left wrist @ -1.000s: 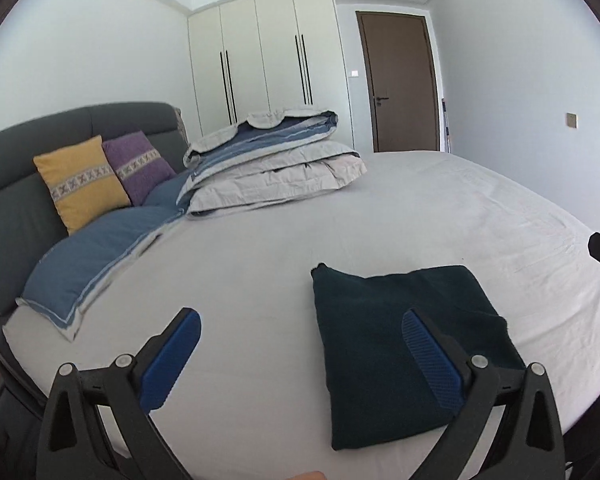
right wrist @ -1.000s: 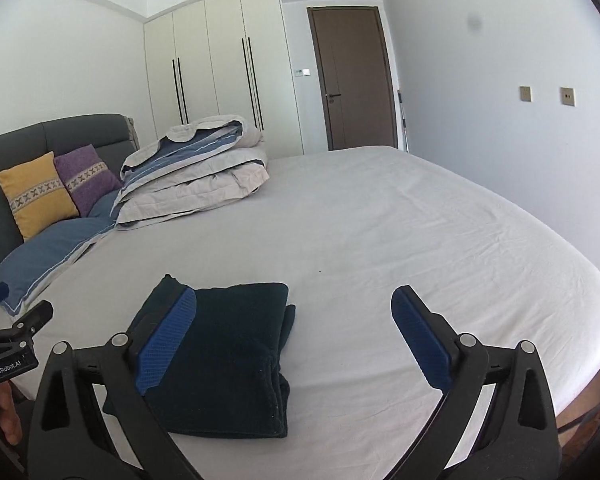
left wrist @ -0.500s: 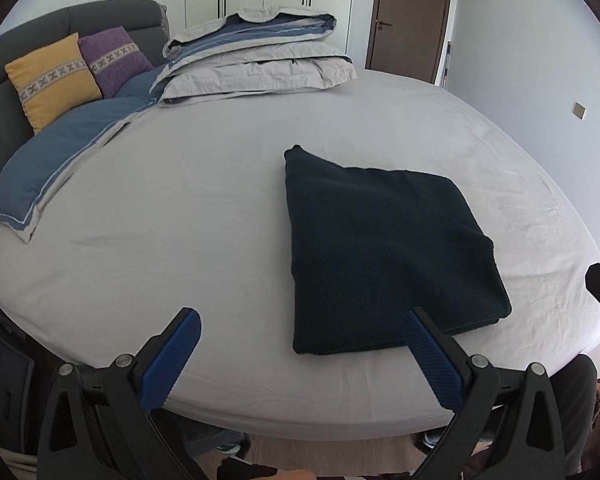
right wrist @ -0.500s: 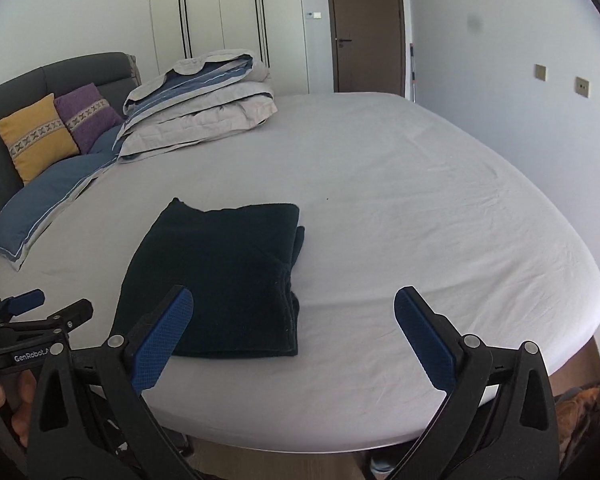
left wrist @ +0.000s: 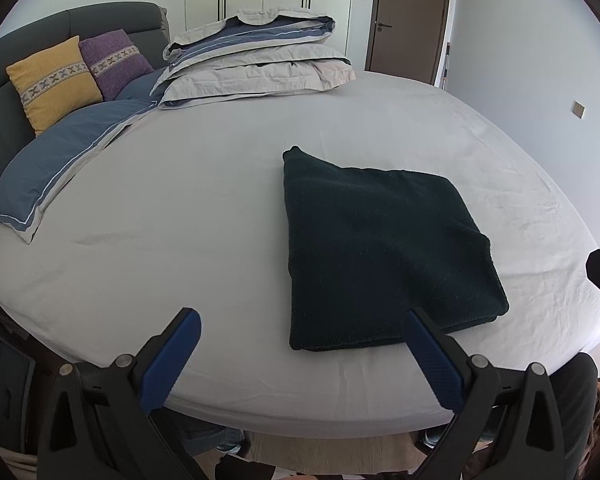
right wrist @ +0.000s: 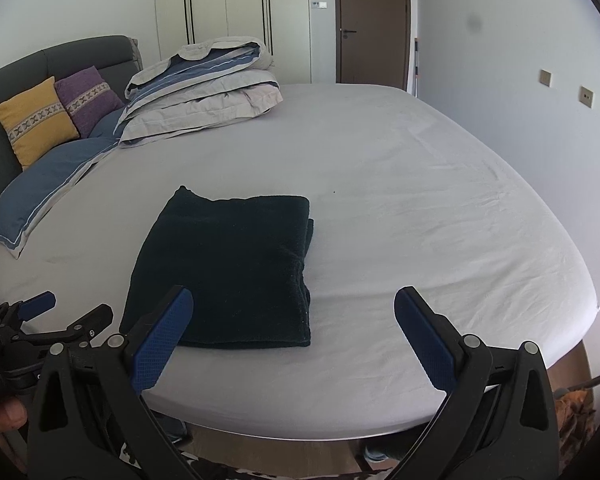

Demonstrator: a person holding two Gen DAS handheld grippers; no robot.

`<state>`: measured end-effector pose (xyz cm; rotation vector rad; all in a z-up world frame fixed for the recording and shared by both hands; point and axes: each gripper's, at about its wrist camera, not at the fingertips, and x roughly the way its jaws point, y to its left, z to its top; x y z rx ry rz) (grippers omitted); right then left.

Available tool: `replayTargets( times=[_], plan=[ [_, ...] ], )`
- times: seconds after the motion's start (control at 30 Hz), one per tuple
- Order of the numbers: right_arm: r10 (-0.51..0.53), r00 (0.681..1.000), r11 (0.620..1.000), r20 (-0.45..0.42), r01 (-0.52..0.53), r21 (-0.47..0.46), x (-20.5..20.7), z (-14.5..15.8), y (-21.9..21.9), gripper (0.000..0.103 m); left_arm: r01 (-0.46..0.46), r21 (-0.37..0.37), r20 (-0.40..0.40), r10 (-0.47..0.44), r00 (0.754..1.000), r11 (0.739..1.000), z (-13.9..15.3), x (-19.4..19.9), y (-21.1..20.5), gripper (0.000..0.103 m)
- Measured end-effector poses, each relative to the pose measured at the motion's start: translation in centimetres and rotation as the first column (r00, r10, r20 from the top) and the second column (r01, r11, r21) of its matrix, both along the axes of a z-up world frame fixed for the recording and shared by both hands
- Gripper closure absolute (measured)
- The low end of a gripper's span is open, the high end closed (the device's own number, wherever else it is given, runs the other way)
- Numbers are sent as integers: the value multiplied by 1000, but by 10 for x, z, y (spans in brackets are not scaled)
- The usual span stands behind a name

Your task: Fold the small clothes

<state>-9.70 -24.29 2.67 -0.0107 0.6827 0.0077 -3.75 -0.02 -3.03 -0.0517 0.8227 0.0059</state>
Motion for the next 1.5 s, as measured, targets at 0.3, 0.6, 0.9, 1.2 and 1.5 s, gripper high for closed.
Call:
replayTargets(
  times=[0.3, 0.6, 0.9, 1.2, 1.5],
  plan=[
    [11, 1000, 1000, 1, -11, -18, 0, -3, 3, 0, 7, 3, 2, -7, 1000, 1000, 1, 0, -1, 0],
    [5, 1000, 1000, -13, -6, -7, 2, -7, 1, 0, 9, 5, 2, -9, 1000, 1000, 1, 2, -3, 0],
    [6, 1000, 1000, -20, -7, -7, 5, -9, -1, 0, 8, 5, 1, -8, 1000, 1000, 1, 1, -5, 0],
    [7, 1000, 1000, -22, -7, -6, 6, -10, -3, 0, 8, 6, 1, -8, 1000, 1000, 1, 1, -5, 0],
    [6, 1000, 1000, -24, -6, -6, 4, -12, 1, 0, 8, 7, 1, -8, 1000, 1000, 1, 1, -6, 0]
  ],
)
